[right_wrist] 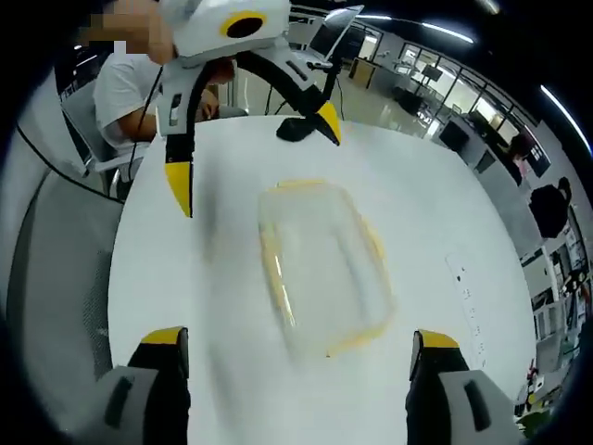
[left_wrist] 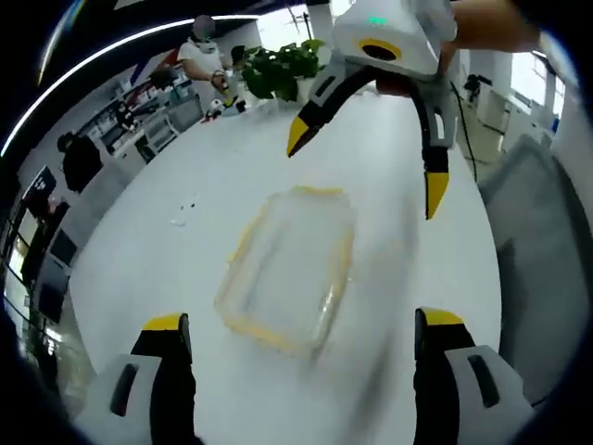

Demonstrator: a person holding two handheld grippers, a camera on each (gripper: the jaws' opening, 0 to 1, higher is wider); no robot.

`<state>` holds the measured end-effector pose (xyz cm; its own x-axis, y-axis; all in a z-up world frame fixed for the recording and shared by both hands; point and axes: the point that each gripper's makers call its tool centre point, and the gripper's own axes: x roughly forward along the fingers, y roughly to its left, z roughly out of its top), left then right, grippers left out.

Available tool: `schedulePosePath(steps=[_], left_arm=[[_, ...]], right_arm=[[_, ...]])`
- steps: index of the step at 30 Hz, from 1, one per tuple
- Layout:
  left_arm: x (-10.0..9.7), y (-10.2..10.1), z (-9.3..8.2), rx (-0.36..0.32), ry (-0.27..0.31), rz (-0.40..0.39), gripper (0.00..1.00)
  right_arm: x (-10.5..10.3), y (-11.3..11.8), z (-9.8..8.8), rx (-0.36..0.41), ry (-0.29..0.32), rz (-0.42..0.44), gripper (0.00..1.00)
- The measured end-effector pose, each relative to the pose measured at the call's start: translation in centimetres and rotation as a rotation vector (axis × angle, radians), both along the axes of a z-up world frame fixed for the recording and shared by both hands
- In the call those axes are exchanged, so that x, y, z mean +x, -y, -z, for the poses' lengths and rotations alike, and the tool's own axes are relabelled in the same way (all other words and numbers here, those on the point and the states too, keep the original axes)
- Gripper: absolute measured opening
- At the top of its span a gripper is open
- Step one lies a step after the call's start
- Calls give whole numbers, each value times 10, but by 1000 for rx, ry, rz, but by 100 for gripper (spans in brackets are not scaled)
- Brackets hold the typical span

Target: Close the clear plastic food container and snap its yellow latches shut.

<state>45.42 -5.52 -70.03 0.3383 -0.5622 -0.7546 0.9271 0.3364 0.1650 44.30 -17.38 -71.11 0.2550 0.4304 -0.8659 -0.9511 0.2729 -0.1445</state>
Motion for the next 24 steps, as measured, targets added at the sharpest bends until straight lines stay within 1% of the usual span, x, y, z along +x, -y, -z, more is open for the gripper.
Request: schedulePosePath(steps=[2,5,8,10,13,15,17,20,22,23,24], left_arm=[[-7,-1,-2,-11,-3,-8,98],[-19,-6,-5,-29,-4,-39,99],[-28,-8,-11,-58,0,-65,99],[-36,-12,-15,-64,10,-82,99],[-44,-20,-19,-86,11,-118,99],[-51,-25,-19,-84,5,-133,97],[-56,-27,-22,-103,4,-157,98],[-66,-29,-26,-113,2,-168,99],[-73,-30,-30,-136,2,-192,99],[-78,-30,-31,-147,-4,-201,99],[-82,-31,-31,-144,-4,-203,99]], right_arm=[[-3,1,-3,19,3,31,99],[-12,2,-9,89,-5,102,99],[-20,6,-15,121,2,132,99],[-26,9,-19,146,3,159,99],[-34,15,-23,160,16,181,99],[-39,21,-24,167,22,201,99],[-45,28,-26,181,26,223,99],[-58,36,-30,206,23,246,99],[-64,41,-32,218,36,266,99],[-70,44,-34,233,37,284,99],[-74,45,-35,256,37,300,99]])
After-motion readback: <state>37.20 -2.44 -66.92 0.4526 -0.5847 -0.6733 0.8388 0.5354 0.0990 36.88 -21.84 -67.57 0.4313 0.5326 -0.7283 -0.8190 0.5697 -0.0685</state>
